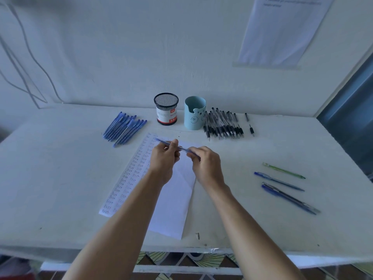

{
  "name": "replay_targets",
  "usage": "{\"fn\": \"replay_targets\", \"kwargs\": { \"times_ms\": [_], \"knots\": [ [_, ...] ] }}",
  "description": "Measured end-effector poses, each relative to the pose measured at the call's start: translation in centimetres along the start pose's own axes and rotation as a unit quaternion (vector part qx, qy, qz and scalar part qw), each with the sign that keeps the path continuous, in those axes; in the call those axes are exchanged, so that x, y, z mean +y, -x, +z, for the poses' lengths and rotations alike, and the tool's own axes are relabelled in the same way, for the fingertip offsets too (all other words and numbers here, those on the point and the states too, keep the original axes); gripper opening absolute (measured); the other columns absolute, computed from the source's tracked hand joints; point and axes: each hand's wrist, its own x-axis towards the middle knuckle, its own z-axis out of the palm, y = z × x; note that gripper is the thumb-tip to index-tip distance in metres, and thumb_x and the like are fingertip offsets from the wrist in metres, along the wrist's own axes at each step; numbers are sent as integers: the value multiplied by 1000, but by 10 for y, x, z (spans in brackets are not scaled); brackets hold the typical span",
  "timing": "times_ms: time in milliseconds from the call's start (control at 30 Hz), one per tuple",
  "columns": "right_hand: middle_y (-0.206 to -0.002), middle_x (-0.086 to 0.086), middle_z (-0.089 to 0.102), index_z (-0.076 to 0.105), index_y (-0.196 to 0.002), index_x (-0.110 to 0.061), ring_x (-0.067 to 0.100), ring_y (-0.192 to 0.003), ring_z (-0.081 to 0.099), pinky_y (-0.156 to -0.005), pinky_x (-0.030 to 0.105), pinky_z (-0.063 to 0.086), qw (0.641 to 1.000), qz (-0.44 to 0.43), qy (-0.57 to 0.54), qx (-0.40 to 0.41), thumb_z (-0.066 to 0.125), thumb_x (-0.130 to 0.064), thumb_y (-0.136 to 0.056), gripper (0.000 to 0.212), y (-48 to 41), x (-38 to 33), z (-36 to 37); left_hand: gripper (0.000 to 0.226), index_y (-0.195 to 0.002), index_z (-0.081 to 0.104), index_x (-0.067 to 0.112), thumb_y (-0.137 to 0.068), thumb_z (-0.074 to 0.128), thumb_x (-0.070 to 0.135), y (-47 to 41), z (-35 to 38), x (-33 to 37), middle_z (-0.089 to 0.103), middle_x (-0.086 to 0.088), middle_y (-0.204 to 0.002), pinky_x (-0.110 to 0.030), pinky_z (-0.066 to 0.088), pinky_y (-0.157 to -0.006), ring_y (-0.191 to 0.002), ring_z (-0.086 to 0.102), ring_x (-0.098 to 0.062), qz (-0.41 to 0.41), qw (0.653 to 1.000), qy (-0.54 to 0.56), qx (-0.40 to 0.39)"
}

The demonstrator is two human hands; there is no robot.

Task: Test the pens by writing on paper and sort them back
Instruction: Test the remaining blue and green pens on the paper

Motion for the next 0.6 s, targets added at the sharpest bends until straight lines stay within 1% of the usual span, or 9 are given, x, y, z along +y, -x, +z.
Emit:
{"fn": "replay_targets", "kwargs": {
  "times_ms": [67, 100, 233, 367, 433, 500, 600],
  "knots": [
    [-76, 4, 58, 74, -95, -12, 20, -65, 51, -59, 26, 37, 1000, -9, 22, 2, 63, -10, -95, 11, 2, 1, 3, 22, -95, 59, -4, -102, 57, 18, 0, 1, -1, 55, -8, -73, -22, 47, -58, -60, 46, -14, -17, 1000, 4, 6],
    [-77, 5, 59, 74, -96, -11, 22, -65, 53, -59, 27, 39, 999, -13, 31, 4, 64, -8, -94, 10, 3, 2, 5, 23, -95, 59, -4, -102, 57, 18, 0, 1, -2, 56, -8, -73, -22, 47, -58, -59, 47, -15, -24, 1000, 5, 11],
    [-82, 5, 64, 74, -101, -9, 22, -69, 60, -60, 23, 41, 998, -24, 55, 8, 66, -1, -90, 16, 7, 1, 8, 27, -96, 61, -7, -102, 56, 19, -1, 2, -2, 57, -10, -73, -24, 48, -59, -58, 48, -16, -46, 998, -5, 31],
    [-83, 5, 64, 73, -103, -7, 22, -74, 64, -59, 22, 41, 996, -39, 77, -3, 66, 1, -89, 17, 8, 4, 8, 29, -83, 61, -3, -102, 56, 19, 0, 2, -3, 56, -12, -74, -24, 47, -58, -58, 48, -15, -62, 997, -8, 46],
    [-82, 5, 64, 72, -101, -6, 22, -73, 64, -56, 24, 45, 996, -45, 83, 3, 66, 2, -89, 17, 8, 5, 9, 29, -83, 61, -2, -102, 56, 18, 1, 4, -3, 56, -11, -72, -24, 47, -57, -57, 48, -15, -66, 996, -9, 53],
    [-83, 6, 64, 72, -100, -6, 23, -73, 65, -54, 30, 52, 995, -50, 84, 12, 66, 3, -88, 17, 9, 6, 10, 29, -84, 62, -3, -102, 56, 19, 1, 6, -3, 56, -10, -70, -24, 48, -57, -57, 49, -15, -70, 996, -12, 62],
    [-83, 6, 66, 73, -99, -6, 24, -74, 65, -54, 34, 55, 995, -54, 87, 20, 67, 3, -87, 16, 9, 8, 11, 27, -85, 61, -3, -101, 58, 18, 0, 8, -4, 56, -9, -69, -24, 47, -56, -57, 50, -16, -82, 993, -10, 80]
  ]
}}
